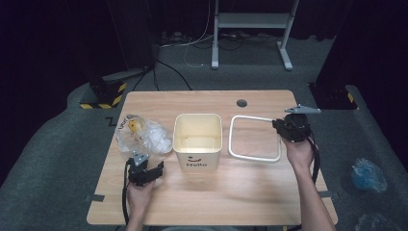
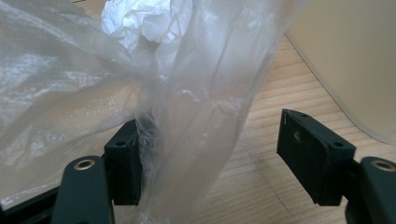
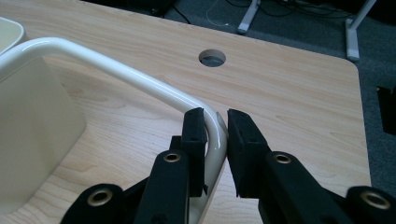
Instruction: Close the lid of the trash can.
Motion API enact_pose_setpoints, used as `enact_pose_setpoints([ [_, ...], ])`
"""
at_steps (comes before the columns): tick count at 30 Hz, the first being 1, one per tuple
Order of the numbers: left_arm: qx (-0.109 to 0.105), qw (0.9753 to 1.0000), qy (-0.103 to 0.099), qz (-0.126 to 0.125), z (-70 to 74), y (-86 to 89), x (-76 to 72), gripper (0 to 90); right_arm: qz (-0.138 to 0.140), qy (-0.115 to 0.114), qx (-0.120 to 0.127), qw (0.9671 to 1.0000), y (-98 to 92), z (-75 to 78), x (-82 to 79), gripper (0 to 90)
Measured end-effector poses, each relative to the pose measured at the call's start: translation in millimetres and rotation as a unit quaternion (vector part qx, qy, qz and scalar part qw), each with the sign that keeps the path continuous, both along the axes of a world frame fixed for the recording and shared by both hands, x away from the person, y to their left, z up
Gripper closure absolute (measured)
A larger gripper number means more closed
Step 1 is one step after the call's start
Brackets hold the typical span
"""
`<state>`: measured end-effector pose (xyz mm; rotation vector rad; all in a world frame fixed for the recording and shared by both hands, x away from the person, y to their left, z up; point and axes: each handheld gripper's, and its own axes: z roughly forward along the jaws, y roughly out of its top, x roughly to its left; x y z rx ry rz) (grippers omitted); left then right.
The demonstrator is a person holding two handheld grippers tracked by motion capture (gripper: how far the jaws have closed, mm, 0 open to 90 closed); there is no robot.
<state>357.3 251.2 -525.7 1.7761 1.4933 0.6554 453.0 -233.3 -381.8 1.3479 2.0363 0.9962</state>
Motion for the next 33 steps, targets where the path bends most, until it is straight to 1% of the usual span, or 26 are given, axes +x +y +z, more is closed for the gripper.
enact_pose_setpoints([
  [9, 0.001, 1.0, 0.0, 0.0, 0.0, -0.2, 0.0, 29.6, 0.003, -0.002, 0.003, 1.0, 2.4, 6.2, 0.3, 77.8],
  [23, -0.002, 1.0, 0.0, 0.0, -0.1, -0.2, -0.1, 29.6, 0.009, -0.006, 0.003, 0.9999, 11.2, 15.2, 2.4, 77.8],
  [33, -0.002, 1.0, 0.0, 0.0, -0.1, -0.1, -0.1, 29.6, 0.018, -0.01, 0.005, 0.9998, 20.4, 21.2, 4.6, 77.8],
])
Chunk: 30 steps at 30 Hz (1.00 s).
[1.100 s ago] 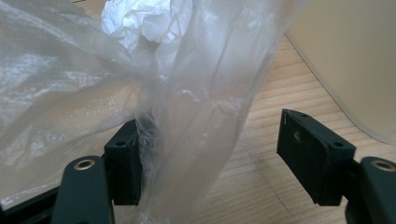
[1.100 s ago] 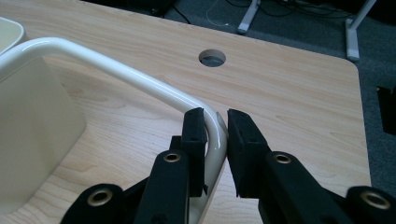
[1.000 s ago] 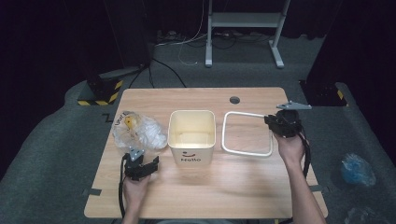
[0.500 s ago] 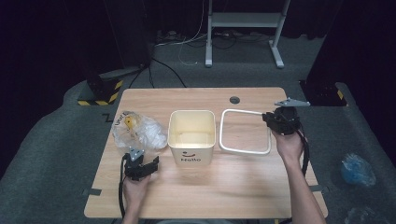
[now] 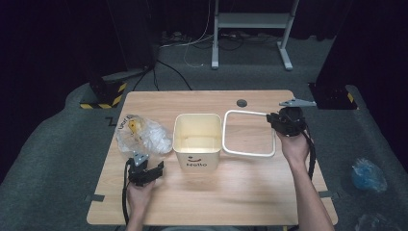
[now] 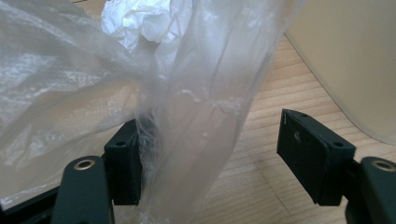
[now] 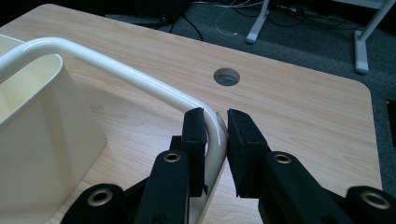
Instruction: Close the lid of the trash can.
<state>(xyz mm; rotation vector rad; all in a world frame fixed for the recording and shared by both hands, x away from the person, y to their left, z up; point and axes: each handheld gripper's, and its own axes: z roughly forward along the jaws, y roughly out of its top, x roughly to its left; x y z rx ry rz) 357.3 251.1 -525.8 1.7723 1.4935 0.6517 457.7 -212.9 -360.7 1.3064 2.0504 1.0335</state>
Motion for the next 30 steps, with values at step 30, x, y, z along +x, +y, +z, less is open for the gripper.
enact_pose_setpoints([
  [30, 0.001, 1.0, -0.001, -0.002, 0.3, 0.0, -0.5, 29.4, 0.012, 0.008, 0.007, 0.9999, 28.2, 4.0, 13.5, 77.9],
])
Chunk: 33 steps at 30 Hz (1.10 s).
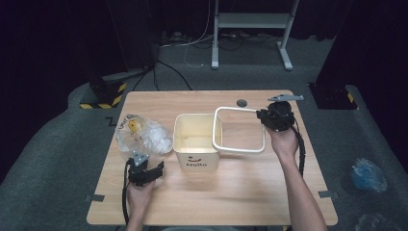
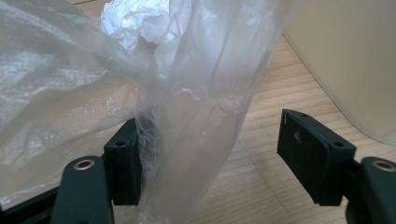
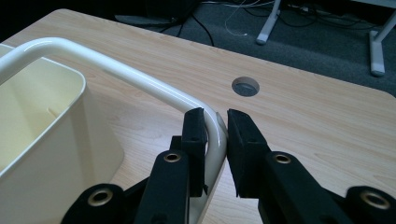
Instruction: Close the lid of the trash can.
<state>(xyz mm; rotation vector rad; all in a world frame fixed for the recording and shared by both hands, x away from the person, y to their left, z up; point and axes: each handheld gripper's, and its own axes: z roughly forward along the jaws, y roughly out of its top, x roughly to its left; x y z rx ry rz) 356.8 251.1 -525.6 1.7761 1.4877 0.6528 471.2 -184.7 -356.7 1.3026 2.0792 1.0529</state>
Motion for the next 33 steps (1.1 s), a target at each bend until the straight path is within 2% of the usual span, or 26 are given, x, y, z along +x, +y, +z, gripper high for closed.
enact_pose_setpoints([
  [33, 0.001, 1.0, 0.0, 0.0, 0.0, -0.2, -0.1, 29.3, 0.026, 0.01, -0.008, 0.9996, 45.3, -1.8, 10.6, 77.9],
])
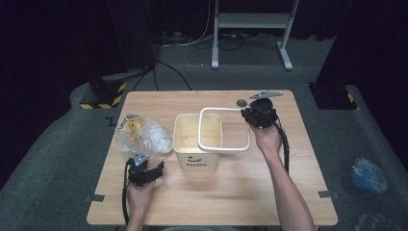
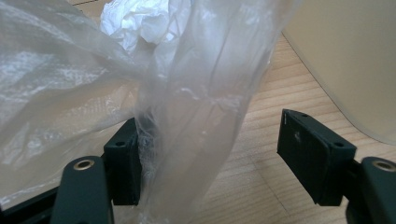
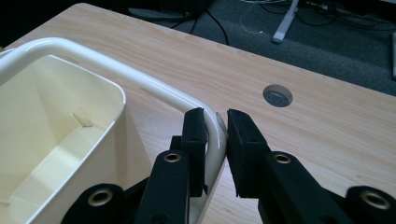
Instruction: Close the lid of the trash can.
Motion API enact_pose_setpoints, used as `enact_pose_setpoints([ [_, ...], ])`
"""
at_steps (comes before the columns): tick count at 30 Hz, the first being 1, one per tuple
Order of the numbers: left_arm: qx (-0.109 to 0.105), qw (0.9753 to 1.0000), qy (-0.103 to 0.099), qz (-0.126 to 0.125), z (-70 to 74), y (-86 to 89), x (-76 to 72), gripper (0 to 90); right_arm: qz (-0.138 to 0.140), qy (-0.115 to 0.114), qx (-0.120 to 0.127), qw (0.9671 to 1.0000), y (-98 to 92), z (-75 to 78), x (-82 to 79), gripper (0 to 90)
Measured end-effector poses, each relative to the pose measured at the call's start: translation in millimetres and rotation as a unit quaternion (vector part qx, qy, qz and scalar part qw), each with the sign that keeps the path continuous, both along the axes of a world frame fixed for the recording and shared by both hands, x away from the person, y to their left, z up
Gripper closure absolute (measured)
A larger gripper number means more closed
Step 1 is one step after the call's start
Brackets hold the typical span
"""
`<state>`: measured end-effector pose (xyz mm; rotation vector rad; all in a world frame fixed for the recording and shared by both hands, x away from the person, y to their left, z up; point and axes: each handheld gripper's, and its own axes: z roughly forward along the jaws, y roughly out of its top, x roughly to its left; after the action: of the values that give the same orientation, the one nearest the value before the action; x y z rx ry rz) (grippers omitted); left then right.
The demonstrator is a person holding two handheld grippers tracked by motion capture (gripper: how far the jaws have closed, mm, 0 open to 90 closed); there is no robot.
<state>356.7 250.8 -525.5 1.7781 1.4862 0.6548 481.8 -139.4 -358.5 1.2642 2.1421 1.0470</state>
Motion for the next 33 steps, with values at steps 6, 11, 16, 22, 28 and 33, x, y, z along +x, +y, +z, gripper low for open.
enact_pose_setpoints([
  [6, 0.0, 1.0, 0.0, 0.0, 0.0, 0.1, 0.0, 29.3, 0.002, 0.004, -0.003, 1.0, 8.8, -0.8, 2.1, 78.0],
  [11, 0.0, 1.0, 0.0, 0.0, 0.0, 0.0, 0.0, 29.3, 0.003, 0.005, -0.004, 1.0, 14.2, -1.7, 3.9, 77.9],
  [16, 0.001, 1.0, 0.0, 0.0, 0.1, 0.4, 0.0, 29.3, 0.003, 0.01, -0.006, 0.9999, 19.9, -3.4, 6.1, 77.9],
  [22, 0.0, 1.0, 0.0, 0.0, 0.1, 0.5, 0.0, 29.3, 0.004, 0.014, -0.007, 0.9999, 25.9, -5.4, 8.2, 77.9],
  [28, 0.0, 1.0, -0.001, 0.0, 0.1, 0.5, 0.0, 29.3, 0.006, 0.015, -0.01, 0.9998, 31.7, -6.9, 9.2, 77.9],
  [33, -0.001, 1.0, -0.001, 0.0, 0.1, 0.6, -0.1, 29.3, 0.006, 0.017, -0.013, 0.9998, 36.2, -8.4, 10.0, 77.9],
])
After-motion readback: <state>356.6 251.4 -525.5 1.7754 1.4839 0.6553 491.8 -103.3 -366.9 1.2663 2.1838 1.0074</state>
